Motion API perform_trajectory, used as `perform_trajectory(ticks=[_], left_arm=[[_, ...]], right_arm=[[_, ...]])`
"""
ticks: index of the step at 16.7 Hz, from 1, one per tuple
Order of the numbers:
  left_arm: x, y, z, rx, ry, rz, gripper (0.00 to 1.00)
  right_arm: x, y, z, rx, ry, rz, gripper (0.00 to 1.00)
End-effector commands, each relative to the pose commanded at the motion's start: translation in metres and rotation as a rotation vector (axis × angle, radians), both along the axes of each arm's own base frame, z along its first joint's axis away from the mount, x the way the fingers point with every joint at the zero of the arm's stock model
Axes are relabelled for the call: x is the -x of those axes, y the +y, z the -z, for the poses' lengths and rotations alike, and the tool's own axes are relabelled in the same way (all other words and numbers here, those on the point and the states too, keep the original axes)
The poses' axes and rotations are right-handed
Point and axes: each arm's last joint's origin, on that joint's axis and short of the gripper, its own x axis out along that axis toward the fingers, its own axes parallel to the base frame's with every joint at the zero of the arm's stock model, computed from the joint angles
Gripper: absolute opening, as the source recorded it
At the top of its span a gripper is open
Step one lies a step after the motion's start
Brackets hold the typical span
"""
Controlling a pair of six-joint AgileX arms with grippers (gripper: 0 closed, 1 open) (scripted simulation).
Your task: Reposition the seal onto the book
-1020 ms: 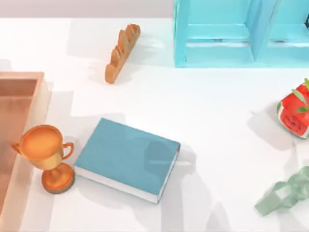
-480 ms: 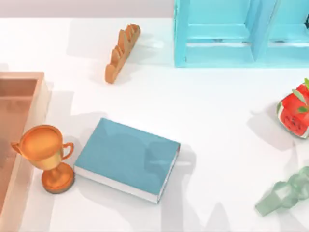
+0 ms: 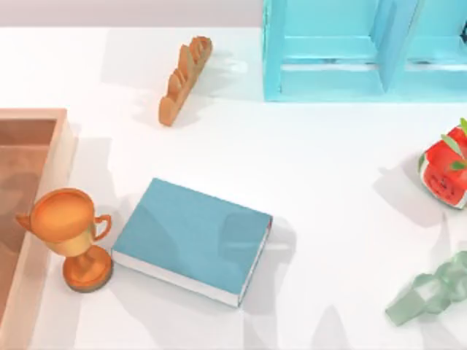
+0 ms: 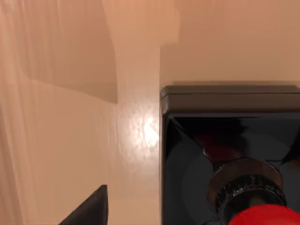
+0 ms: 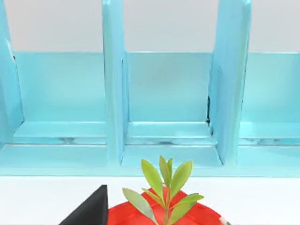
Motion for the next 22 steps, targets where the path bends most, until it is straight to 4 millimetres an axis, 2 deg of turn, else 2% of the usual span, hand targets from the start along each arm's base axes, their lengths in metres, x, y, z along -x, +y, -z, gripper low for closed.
perform_trajectory(ticks=[3,16,22], left_arm=[[0.0,0.0,0.0,0.0,0.0,0.0,1.0],[0.0,0.0,0.0,0.0,0.0,0.0,0.02],[0.0,0.0,0.0,0.0,0.0,0.0,0.0]], right_arm=[[0.0,0.0,0.0,0.0,0.0,0.0,1.0],[0.0,0.0,0.0,0.0,0.0,0.0,1.0],[0.0,0.0,0.0,0.0,0.0,0.0,1.0]])
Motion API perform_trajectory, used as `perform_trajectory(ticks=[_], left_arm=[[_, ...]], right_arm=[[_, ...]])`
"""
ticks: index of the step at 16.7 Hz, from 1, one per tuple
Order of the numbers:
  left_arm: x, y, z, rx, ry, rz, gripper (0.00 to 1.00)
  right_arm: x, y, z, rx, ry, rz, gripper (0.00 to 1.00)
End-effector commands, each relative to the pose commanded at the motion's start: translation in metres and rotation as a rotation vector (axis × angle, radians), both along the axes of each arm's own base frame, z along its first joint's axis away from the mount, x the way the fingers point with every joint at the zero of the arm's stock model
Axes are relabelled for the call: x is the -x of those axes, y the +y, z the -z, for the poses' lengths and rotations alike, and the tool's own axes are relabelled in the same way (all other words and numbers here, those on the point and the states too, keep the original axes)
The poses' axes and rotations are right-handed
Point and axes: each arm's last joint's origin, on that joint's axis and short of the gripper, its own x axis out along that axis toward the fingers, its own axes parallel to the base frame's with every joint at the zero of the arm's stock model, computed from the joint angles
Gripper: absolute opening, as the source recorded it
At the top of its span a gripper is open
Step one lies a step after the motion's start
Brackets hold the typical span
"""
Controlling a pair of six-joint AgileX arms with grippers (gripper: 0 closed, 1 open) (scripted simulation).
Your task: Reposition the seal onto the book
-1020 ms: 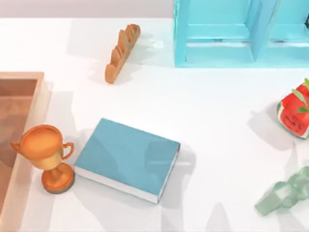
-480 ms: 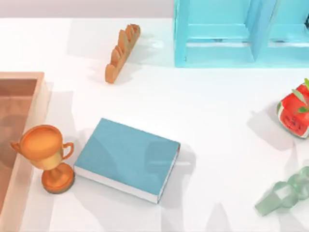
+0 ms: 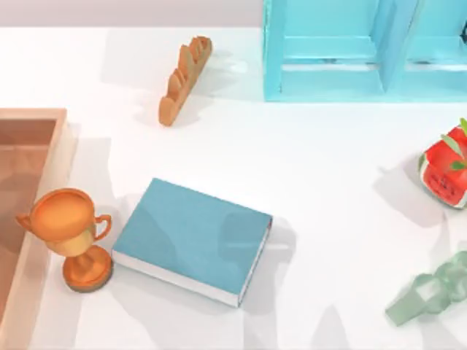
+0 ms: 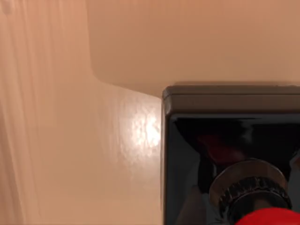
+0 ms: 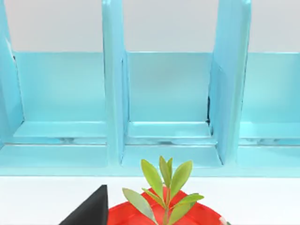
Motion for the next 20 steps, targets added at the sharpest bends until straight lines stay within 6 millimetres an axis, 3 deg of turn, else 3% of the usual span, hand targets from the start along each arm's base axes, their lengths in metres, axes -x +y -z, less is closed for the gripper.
perform_trajectory(ticks=[6,10,15,17,20], left_arm=[[-0.006,-0.011,-0.01,-0.001,-0.001,-0.001,0.0],[-0.02,-0.06,-0.059,0.0,0.005,-0.002,0.0],[-0.006,-0.134,-0.132,-0.002,0.015,0.003,0.0],[0.002,-0.149,-0.148,-0.001,0.002,0.003,0.0],[0.003,-0.151,-0.15,0.0,-0.001,0.003,0.0]], right_arm=[[0.0,0.0,0.0,0.0,0.0,0.0,1.0],[0.0,0.0,0.0,0.0,0.0,0.0,1.0],[0.0,0.0,0.0,0.0,0.0,0.0,1.0],[0.0,0.0,0.0,0.0,0.0,0.0,1.0],[0.0,0.0,0.0,0.0,0.0,0.0,1.0]])
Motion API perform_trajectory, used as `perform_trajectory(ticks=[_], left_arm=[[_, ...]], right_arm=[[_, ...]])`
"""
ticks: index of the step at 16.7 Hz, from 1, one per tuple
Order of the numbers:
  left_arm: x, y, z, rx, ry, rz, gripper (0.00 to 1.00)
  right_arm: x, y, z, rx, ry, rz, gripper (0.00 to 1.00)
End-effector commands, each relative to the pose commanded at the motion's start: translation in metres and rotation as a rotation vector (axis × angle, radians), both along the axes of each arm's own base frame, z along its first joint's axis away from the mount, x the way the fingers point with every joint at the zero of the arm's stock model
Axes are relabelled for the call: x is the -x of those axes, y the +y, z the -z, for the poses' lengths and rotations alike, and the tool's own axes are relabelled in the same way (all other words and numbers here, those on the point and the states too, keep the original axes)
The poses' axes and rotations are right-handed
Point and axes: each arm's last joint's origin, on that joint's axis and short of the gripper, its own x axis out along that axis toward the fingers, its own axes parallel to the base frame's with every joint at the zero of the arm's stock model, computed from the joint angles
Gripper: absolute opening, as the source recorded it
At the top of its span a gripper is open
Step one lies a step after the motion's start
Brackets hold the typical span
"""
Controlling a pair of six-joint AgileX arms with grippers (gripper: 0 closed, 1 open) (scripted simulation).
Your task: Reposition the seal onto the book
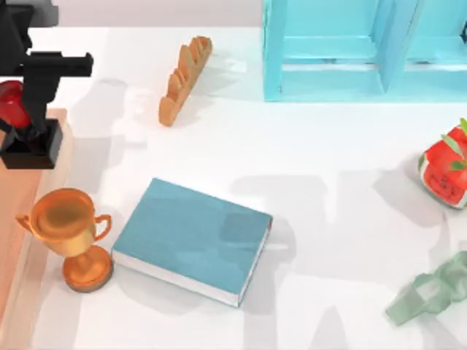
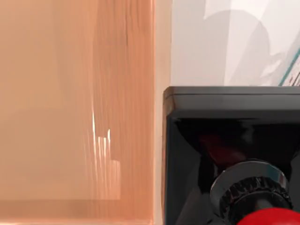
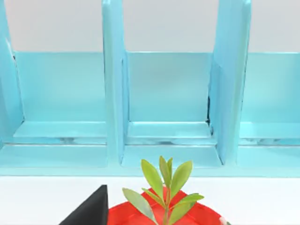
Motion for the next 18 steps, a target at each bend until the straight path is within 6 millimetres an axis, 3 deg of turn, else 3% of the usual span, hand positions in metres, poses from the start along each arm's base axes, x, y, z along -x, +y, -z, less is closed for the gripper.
perform_trajectory(ticks=[3,5,9,13,15,18], left_arm=[[-0.002,-0.003,0.003,-0.001,-0.002,0.008,0.0],[-0.007,-0.018,0.006,-0.006,-0.025,0.049,0.0],[-0.011,-0.076,0.02,-0.007,-0.092,0.171,0.0],[0.0,-0.133,0.045,0.011,-0.111,0.196,0.0],[0.01,-0.151,0.06,0.019,-0.089,0.148,0.0],[0.026,-0.163,0.081,0.01,-0.029,0.051,0.0]], right_arm=[[0.0,0.0,0.0,0.0,0.0,0.0,1.0],[0.0,0.0,0.0,0.0,0.0,0.0,1.0],[0.0,0.0,0.0,0.0,0.0,0.0,1.0],[0.0,0.0,0.0,0.0,0.0,0.0,1.0],[0.0,0.0,0.0,0.0,0.0,0.0,1.0],[0.0,0.0,0.0,0.0,0.0,0.0,1.0]])
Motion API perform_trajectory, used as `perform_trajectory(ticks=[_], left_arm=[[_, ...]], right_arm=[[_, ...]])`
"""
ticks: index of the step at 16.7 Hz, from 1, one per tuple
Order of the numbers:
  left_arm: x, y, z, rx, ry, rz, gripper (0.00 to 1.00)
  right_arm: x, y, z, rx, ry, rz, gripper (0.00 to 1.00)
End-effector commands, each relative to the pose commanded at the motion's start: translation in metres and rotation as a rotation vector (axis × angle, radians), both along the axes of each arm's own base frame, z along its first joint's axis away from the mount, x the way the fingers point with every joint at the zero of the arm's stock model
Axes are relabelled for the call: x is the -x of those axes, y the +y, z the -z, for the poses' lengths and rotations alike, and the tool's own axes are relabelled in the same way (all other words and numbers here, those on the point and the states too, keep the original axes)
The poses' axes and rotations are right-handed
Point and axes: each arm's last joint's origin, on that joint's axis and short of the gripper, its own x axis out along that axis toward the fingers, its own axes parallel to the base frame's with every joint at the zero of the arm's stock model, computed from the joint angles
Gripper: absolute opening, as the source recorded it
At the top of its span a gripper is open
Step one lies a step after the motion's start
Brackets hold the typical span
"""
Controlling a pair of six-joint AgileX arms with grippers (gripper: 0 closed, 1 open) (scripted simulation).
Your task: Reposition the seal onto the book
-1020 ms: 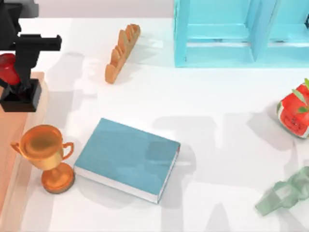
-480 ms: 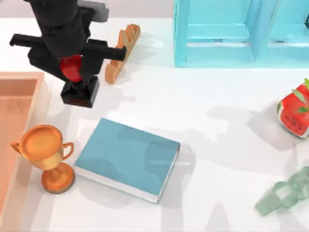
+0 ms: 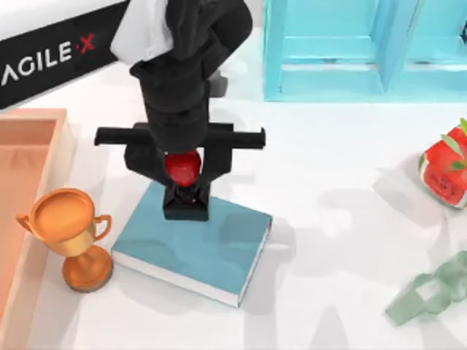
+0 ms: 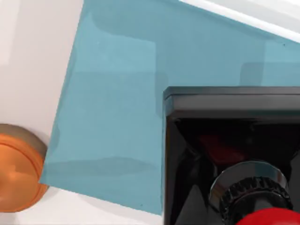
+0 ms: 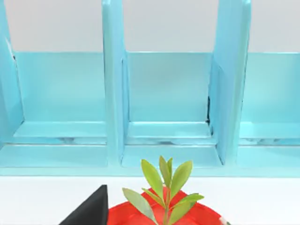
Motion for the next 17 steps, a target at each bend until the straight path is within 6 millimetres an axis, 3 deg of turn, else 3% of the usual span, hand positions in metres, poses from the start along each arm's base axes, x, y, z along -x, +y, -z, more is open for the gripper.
perform_trajectory(ticks=[4,14,17], left_arm=[[0.0088,-0.0026,0.0082,-0.003,0.026,-0.052,0.0],[0.0088,-0.0026,0.0032,-0.003,0.026,-0.052,0.0],[0.0088,-0.0026,0.0032,-0.003,0.026,-0.052,0.23]], right_arm=[[0.0,0.0,0.0,0.0,0.0,0.0,1.0],[0.0,0.0,0.0,0.0,0.0,0.0,1.0],[0.0,0.0,0.0,0.0,0.0,0.0,1.0]])
